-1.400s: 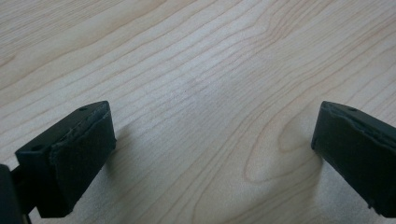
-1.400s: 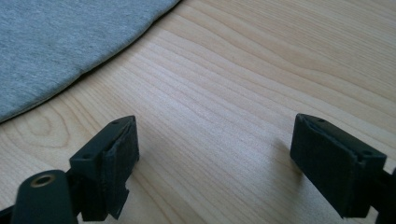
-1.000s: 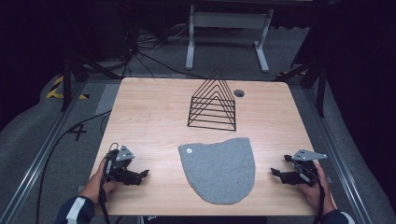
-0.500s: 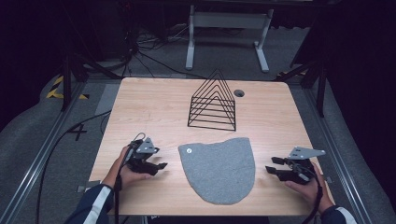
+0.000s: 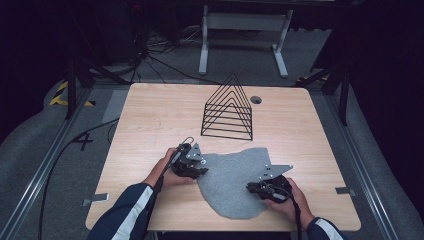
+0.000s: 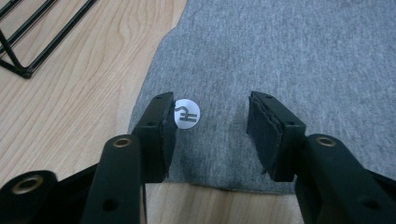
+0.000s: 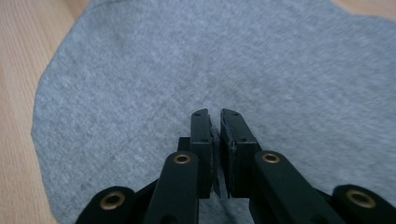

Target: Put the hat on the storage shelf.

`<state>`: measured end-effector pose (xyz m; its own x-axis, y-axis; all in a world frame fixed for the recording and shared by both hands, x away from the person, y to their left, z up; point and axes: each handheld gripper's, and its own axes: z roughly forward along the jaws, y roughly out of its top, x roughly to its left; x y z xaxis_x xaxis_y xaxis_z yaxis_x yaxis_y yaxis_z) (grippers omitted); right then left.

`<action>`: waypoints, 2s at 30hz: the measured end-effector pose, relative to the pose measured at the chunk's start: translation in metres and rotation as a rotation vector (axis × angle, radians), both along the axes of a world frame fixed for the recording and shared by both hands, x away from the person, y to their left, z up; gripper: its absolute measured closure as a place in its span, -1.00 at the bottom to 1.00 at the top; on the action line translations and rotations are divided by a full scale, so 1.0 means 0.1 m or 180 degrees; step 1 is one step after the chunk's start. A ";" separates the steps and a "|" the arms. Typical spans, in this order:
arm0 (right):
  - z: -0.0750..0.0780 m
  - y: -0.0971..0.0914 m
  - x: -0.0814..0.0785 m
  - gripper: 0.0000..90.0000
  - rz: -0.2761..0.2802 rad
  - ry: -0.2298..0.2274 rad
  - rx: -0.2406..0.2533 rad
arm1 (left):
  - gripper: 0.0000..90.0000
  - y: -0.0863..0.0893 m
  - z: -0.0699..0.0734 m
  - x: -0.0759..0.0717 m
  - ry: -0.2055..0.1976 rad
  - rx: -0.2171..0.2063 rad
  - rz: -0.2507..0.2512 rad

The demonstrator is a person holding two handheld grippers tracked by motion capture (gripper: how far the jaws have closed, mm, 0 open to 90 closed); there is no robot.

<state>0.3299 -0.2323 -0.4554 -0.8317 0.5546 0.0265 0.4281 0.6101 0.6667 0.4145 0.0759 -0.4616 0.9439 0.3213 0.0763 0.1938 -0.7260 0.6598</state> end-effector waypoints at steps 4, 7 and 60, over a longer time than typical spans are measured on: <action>-0.01 -0.03 0.00 0.89 0.0023 -0.0004 0.0012 | 0.19 0.08 -0.02 -0.07 0.0209 -0.0085 -0.0001; -0.01 -0.05 0.02 0.89 0.0012 -0.0057 -0.0005 | 0.19 0.09 0.00 -0.20 0.0246 -0.0006 -0.0030; 0.09 0.23 -0.27 0.94 0.0116 -0.0287 0.0015 | -0.10 -0.31 0.11 0.19 -0.0076 -0.0028 0.0302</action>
<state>0.3029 -0.2092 -0.4462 -0.8504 0.5241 -0.0467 0.3439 0.6208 0.7045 0.4339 0.0445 -0.4510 0.9071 0.4101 0.0952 0.2457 -0.6993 0.6712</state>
